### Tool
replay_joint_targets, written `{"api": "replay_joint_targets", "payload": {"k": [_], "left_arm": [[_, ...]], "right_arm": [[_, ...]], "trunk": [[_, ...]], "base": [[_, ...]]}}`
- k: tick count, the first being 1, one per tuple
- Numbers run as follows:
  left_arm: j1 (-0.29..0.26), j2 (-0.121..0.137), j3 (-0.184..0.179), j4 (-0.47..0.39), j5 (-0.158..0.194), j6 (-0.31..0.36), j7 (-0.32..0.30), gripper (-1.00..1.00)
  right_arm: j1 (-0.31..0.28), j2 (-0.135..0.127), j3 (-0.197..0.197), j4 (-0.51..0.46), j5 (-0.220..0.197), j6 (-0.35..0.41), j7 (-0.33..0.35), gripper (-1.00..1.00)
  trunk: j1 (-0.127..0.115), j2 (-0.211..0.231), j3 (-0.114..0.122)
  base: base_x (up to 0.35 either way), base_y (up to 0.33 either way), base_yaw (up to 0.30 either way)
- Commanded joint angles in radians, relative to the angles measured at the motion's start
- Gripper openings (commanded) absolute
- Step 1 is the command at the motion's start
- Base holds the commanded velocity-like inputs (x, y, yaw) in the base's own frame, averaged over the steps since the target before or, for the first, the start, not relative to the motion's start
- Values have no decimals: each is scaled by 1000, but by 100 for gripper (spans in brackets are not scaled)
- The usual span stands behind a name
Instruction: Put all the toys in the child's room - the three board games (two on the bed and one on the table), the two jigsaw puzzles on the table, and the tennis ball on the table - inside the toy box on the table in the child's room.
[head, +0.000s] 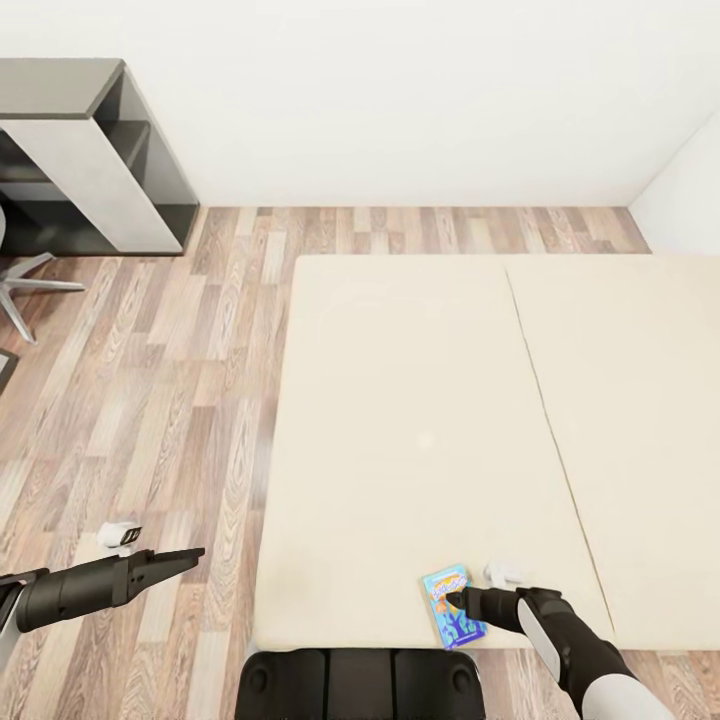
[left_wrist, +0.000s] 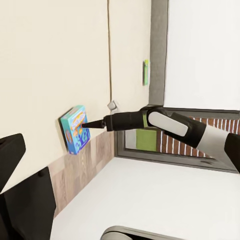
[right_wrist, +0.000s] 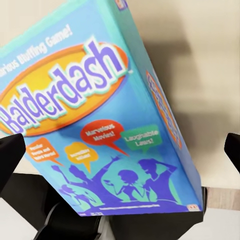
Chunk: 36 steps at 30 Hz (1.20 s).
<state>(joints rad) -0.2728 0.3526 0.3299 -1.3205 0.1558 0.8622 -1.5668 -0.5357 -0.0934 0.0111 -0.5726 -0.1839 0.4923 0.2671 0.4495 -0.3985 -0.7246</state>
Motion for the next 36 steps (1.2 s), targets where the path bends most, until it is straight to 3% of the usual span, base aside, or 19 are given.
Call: {"api": "replay_joint_targets", "payload": {"k": [1, 36], "left_arm": [[0, 0, 0, 0, -1, 11, -4, 100], [0, 0, 0, 0, -1, 11, -4, 100]], "right_arm": [[0, 0, 1, -2, -8, 6, 0, 100], [-22, 1, 3, -6, -5, 6, 9, 100]], "trunk": [[1, -2, -2], [1, -2, -43]], "base": [[0, 0, 0], [0, 0, 0]]}}
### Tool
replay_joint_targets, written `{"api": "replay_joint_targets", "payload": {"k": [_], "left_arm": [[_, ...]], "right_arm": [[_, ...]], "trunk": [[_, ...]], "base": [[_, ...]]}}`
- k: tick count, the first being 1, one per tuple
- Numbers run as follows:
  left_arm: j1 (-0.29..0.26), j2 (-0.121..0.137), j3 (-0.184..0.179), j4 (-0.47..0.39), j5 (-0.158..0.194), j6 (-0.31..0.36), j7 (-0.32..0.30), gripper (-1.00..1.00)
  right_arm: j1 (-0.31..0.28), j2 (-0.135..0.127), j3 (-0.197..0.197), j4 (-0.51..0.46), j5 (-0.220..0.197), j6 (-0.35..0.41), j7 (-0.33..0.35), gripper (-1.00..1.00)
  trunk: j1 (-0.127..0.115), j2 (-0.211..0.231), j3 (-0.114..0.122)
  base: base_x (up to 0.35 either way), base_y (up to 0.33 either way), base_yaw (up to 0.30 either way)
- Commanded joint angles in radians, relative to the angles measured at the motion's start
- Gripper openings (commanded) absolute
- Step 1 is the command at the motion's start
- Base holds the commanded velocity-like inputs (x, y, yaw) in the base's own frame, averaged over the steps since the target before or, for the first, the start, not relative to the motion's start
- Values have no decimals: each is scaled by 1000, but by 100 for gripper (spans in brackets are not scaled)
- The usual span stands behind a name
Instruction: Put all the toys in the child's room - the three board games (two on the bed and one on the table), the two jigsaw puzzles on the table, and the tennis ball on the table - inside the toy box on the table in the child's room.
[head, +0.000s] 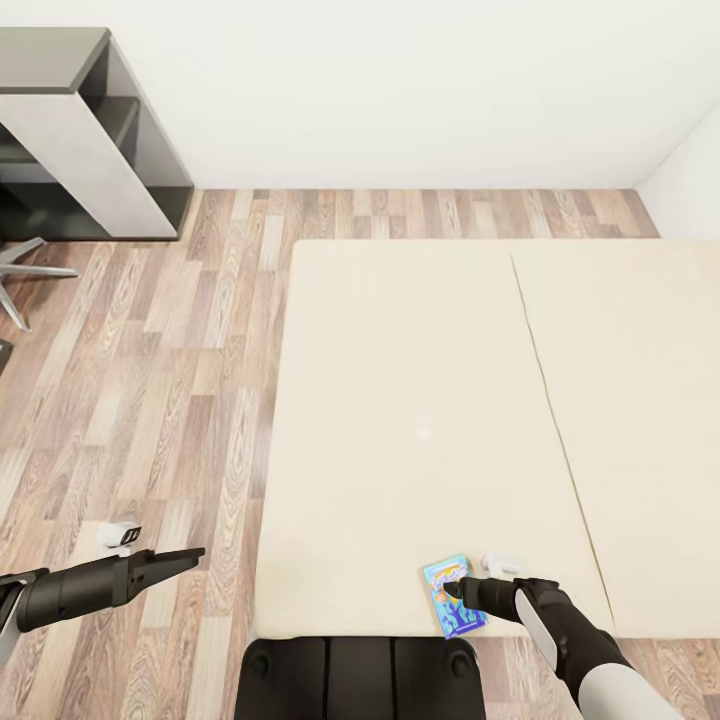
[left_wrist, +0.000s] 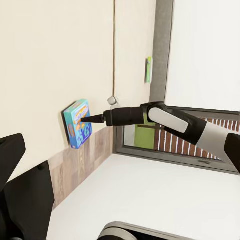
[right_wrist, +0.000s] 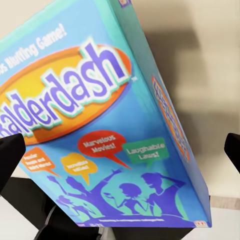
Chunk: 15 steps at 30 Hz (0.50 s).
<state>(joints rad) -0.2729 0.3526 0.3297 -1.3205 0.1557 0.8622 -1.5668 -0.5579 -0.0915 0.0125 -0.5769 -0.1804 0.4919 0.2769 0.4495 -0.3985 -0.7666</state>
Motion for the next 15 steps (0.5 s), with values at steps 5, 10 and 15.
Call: {"api": "replay_joint_targets", "payload": {"k": [5, 10, 15], "left_arm": [[0, 0, 0, 0, -1, 11, -4, 100], [0, 0, 0, 0, -1, 11, -4, 100], [0, 1, 1, 0, -1, 11, -4, 100]], "right_arm": [[1, -1, 2, -1, -8, 5, -1, 100], [1, -1, 2, -1, -8, 4, -1, 100], [1, -1, 3, -1, -8, 3, 0, 100]], "trunk": [[1, -2, -2], [1, -2, -3], [1, -2, -3]], "base": [[0, 0, 0], [0, 0, 0], [0, 0, 0]]}}
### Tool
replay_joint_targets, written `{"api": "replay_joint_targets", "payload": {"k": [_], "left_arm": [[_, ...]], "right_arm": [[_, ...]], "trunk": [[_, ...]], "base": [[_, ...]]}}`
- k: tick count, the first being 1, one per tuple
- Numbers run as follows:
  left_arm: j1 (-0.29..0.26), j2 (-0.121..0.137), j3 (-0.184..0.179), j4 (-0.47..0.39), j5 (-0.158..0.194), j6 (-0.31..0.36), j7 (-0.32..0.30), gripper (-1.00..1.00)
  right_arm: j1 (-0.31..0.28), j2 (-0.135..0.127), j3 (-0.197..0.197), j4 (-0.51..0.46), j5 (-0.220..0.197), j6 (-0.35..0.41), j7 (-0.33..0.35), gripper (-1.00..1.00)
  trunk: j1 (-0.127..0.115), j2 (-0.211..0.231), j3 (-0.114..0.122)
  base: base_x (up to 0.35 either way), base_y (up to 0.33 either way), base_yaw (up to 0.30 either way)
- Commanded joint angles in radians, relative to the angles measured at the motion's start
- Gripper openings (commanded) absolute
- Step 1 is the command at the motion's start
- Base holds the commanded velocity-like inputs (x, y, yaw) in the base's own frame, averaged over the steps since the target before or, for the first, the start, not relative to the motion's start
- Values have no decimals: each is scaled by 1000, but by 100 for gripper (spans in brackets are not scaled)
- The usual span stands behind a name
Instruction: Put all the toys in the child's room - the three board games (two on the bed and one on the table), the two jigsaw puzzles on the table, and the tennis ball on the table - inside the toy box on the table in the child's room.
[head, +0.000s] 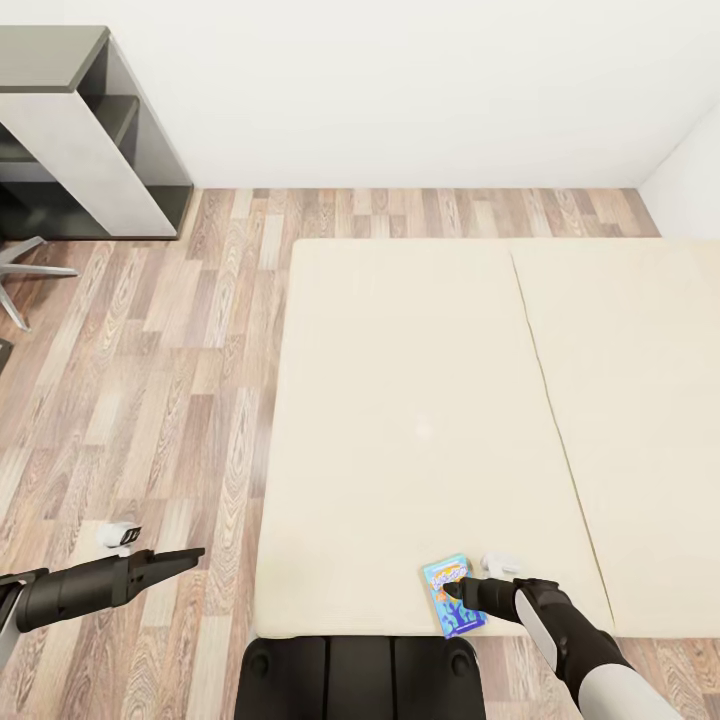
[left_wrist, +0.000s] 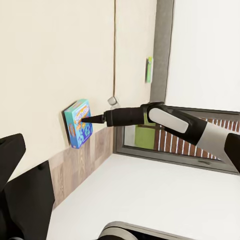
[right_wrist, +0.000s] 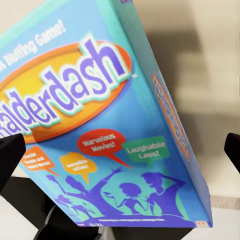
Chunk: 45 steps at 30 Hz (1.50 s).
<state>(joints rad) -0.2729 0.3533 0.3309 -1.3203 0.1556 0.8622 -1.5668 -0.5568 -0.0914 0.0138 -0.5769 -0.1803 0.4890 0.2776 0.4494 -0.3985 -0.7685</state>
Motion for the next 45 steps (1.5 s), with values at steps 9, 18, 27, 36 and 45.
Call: {"api": "replay_joint_targets", "payload": {"k": [9, 18, 27, 36, 45], "left_arm": [[0, 1, 0, 0, 0, 11, -4, 100], [0, 1, 0, 0, 1, 11, -4, 100], [-1, 1, 0, 0, 1, 11, -4, 100], [-1, 1, 0, 0, 1, 11, -4, 100], [-1, 1, 0, 0, 1, 11, -4, 100]], "right_arm": [[0, -1, 22, -1, -8, 6, 4, 100], [-1, -1, 38, -1, -9, 5, 5, 100], [0, -1, 41, -1, -10, 5, 5, 100], [-1, -1, 41, -3, -10, 5, 5, 100], [-1, -1, 41, -3, -10, 5, 5, 100]], "trunk": [[1, -1, -1], [1, -1, -1], [1, -1, -1], [1, -1, -2], [1, -1, -7]], "base": [[0, 0, 0], [0, 0, 0], [0, 0, 0], [0, 0, 0], [0, 0, 0]]}}
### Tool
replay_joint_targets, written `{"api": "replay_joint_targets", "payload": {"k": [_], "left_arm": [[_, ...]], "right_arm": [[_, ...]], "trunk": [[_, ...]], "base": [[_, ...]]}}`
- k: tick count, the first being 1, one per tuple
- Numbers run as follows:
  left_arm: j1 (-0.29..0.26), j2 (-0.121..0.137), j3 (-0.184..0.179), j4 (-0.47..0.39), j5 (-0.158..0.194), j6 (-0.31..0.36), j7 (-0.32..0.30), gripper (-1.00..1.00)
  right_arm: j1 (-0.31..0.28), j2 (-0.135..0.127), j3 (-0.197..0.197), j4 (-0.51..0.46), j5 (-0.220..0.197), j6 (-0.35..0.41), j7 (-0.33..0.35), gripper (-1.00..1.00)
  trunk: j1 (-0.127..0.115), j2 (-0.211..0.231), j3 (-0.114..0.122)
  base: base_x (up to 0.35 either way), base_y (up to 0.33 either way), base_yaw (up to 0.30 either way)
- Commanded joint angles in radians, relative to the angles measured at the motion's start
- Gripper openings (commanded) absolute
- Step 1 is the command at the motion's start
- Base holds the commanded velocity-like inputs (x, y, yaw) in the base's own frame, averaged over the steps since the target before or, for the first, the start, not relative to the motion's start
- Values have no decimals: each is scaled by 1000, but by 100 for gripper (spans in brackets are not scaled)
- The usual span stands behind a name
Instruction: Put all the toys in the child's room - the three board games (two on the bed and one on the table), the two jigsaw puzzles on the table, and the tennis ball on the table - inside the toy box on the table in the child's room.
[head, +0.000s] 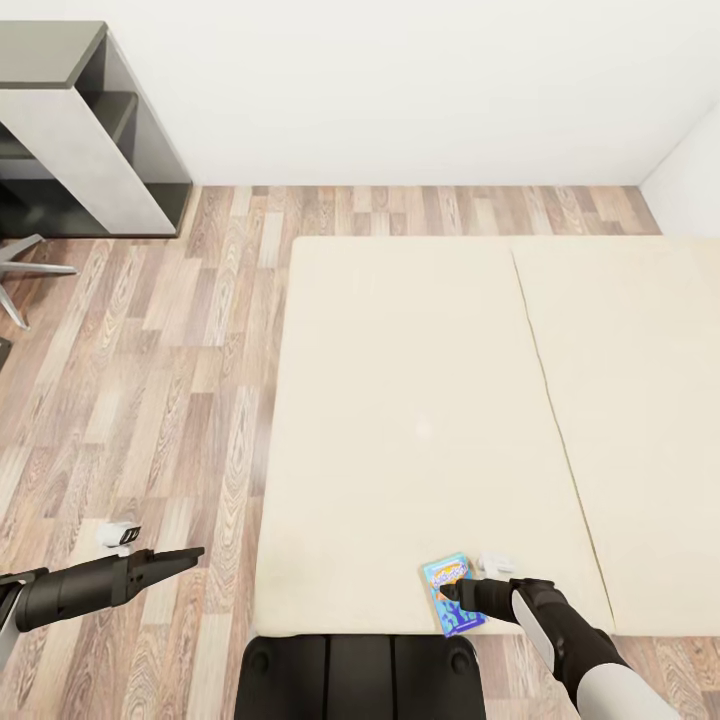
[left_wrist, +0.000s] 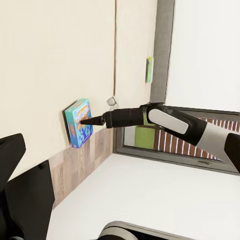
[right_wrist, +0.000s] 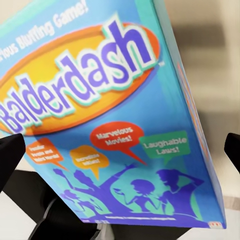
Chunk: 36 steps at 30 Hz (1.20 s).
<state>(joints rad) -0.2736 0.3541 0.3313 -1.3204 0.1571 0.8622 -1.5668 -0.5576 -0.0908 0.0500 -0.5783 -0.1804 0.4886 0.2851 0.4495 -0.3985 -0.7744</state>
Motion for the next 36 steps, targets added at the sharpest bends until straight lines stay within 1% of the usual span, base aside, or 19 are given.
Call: {"api": "replay_joint_targets", "payload": {"k": [1, 17, 36], "left_arm": [[0, 0, 0, 0, -1, 11, -4, 100], [-1, -1, 0, 0, -1, 11, -4, 100], [-1, -1, 0, 0, -2, 11, -4, 100]], "right_arm": [[0, -1, 5, -1, -10, 5, -3, 100], [0, -2, 5, -1, -11, 5, -3, 100], [0, -2, 4, -1, -11, 6, -3, 100]], "trunk": [[1, -2, -2], [1, -2, -20], [1, -2, -22]], "base": [[0, 0, 0], [0, 0, 0], [0, 0, 0]]}}
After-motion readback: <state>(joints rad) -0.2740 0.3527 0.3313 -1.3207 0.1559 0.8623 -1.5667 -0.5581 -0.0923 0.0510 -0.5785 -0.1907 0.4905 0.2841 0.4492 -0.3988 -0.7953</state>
